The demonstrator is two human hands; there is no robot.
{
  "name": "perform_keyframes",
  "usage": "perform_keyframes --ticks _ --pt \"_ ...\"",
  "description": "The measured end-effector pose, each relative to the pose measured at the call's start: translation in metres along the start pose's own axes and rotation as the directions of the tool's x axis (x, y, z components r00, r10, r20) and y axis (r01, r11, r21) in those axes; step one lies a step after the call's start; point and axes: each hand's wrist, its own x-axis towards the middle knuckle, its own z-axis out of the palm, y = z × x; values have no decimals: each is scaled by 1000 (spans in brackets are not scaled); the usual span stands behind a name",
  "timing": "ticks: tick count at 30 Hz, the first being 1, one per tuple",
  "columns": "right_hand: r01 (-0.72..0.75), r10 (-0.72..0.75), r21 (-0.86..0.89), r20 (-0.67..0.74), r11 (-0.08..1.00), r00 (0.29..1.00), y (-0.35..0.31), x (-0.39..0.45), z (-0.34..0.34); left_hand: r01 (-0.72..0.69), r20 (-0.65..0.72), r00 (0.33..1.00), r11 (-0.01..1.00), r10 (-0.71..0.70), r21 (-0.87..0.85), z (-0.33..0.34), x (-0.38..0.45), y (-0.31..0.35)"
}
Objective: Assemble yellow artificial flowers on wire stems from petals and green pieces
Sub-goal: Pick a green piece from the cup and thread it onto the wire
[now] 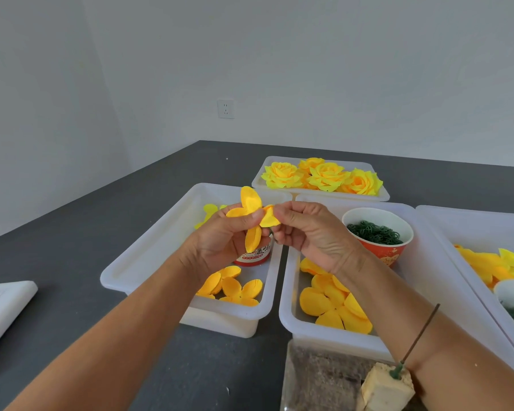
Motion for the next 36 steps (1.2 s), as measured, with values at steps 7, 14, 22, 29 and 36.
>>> perform_keyframes --ticks 7,14,22,29,36 --pt "49 -182 -672 -130 739 975 2 0 -8 -206 -198 893 756 405 621 6 0 -14" --pt "133 -274 -732 -77 668 959 4 -4 -6 -237 -139 863 633 485 737 4 1 -15" --pt "120 -239 -485 -190 866 952 6 0 -4 -183 -226 917 850 329 495 4 1 -12" --pt "98 -103 -163 -21 982 994 0 -1 -3 -3 -83 997 1000 4 13 0 1 -2" --pt "177 -289 -441 -200 880 936 5 -1 -7 -213 -160 934 857 319 469 6 -1 -12"
